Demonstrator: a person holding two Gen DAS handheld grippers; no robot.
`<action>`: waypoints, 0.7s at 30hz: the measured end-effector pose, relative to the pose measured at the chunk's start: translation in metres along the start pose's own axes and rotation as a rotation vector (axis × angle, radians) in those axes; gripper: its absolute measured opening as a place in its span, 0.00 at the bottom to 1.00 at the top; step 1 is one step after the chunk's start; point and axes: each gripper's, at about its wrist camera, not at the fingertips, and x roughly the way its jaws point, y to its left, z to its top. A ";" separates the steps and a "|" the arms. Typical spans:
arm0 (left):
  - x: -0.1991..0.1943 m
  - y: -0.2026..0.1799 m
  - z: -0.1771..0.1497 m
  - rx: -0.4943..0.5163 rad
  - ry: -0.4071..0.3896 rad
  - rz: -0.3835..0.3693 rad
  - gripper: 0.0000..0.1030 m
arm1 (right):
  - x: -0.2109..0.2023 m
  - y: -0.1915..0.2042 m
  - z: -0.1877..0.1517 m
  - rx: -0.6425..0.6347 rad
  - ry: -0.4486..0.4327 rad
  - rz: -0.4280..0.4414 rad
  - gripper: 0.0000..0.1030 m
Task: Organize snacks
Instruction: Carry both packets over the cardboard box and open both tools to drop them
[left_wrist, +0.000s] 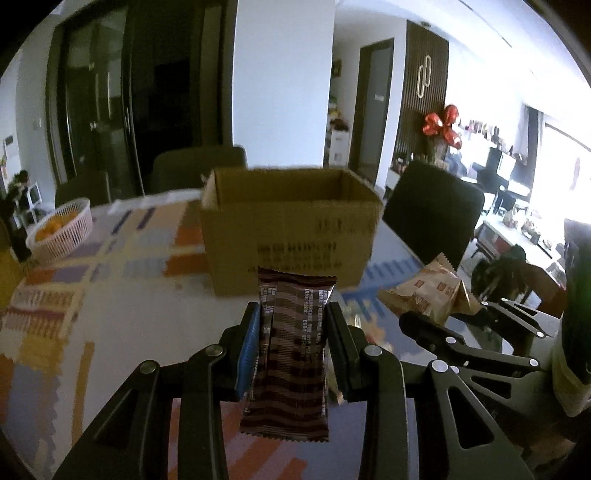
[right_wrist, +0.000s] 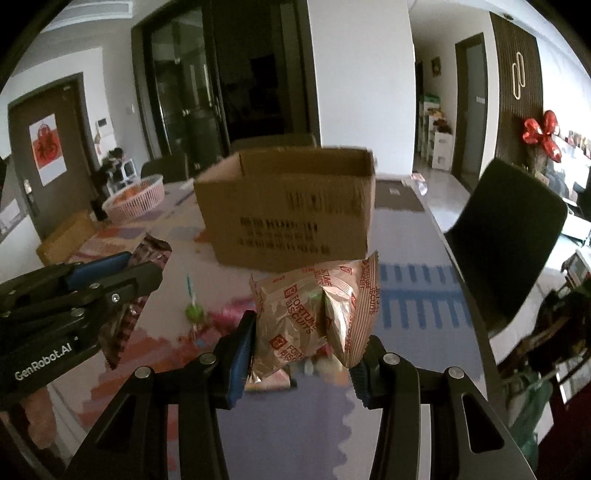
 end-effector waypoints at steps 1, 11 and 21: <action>0.000 0.001 0.006 0.007 -0.017 0.004 0.34 | 0.001 0.000 0.005 -0.002 -0.008 0.002 0.45; 0.004 0.010 0.060 0.067 -0.134 0.051 0.34 | 0.017 0.000 0.064 -0.022 -0.085 0.005 0.45; 0.041 0.029 0.109 0.052 -0.099 0.014 0.34 | 0.047 -0.004 0.127 -0.036 -0.102 -0.002 0.45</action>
